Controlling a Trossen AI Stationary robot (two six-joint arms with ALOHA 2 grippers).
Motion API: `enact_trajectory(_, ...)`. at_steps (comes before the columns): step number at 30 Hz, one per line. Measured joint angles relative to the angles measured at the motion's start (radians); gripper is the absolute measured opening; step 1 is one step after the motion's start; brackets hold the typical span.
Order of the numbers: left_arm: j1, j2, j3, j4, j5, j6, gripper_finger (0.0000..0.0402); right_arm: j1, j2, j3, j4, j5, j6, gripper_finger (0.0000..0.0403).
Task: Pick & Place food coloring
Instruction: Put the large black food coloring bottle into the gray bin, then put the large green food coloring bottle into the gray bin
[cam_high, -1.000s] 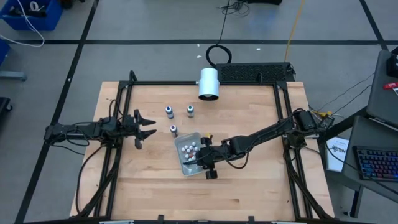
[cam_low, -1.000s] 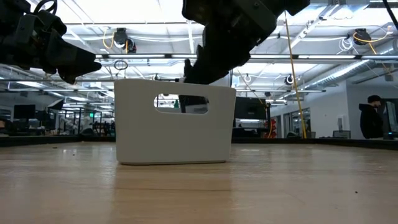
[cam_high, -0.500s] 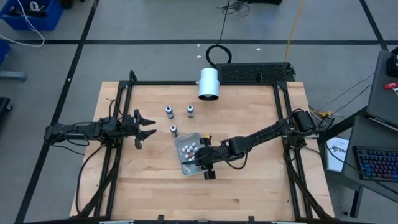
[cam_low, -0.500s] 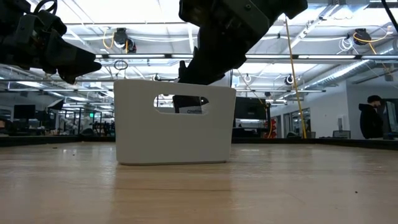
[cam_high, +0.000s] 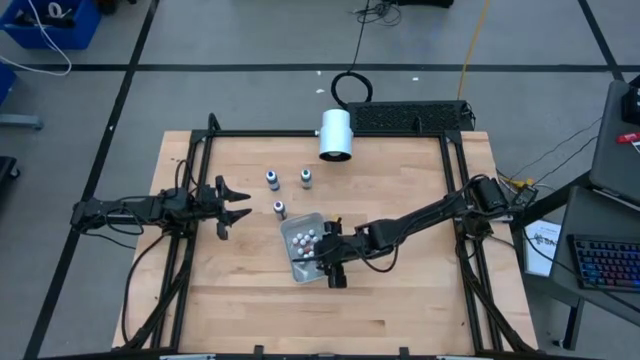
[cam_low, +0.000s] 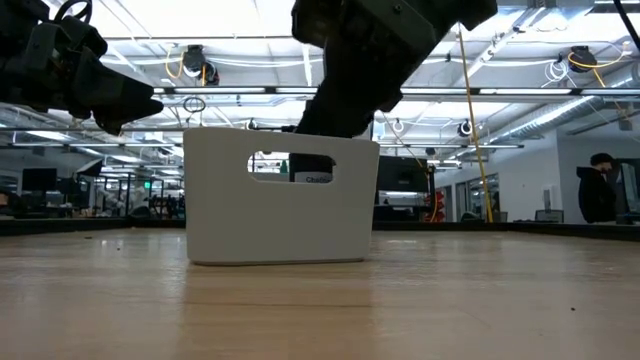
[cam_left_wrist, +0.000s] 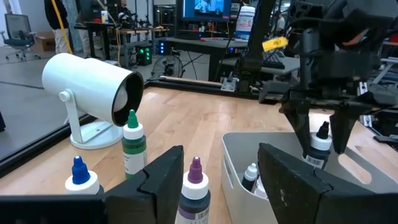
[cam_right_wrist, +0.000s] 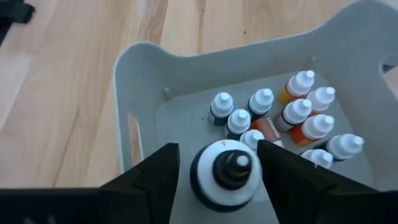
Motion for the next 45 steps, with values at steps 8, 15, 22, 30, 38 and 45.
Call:
enact_trajectory(8,0.000,0.000,0.000,0.000,0.000,0.000,0.0197,0.000,-0.096,0.000,-0.004,0.033,-0.045,0.0209)
enact_trajectory(15,0.000,0.000,0.000,0.000,0.000,0.000,0.0193,-0.090,-0.221,0.026,-0.055,0.188,-0.192,0.0210)
enact_trajectory(22,0.000,0.000,0.000,0.000,0.000,0.000,0.0206,-0.359,-0.214,0.250,-0.357,0.105,-0.255,0.0210)
enact_trajectory(30,0.000,0.000,0.000,-0.003,-0.002,0.000,0.0204,-0.538,-0.054,0.452,-0.550,-0.044,-0.260,0.0210)
enact_trajectory(38,0.000,0.007,0.000,0.000,-0.003,0.000,0.0191,-0.538,0.106,0.447,-0.527,-0.082,-0.280,0.0210)
enact_trajectory(45,0.000,0.007,0.000,0.000,-0.003,0.000,0.0202,-0.529,0.176,0.448,-0.409,-0.083,-0.296,0.0210)
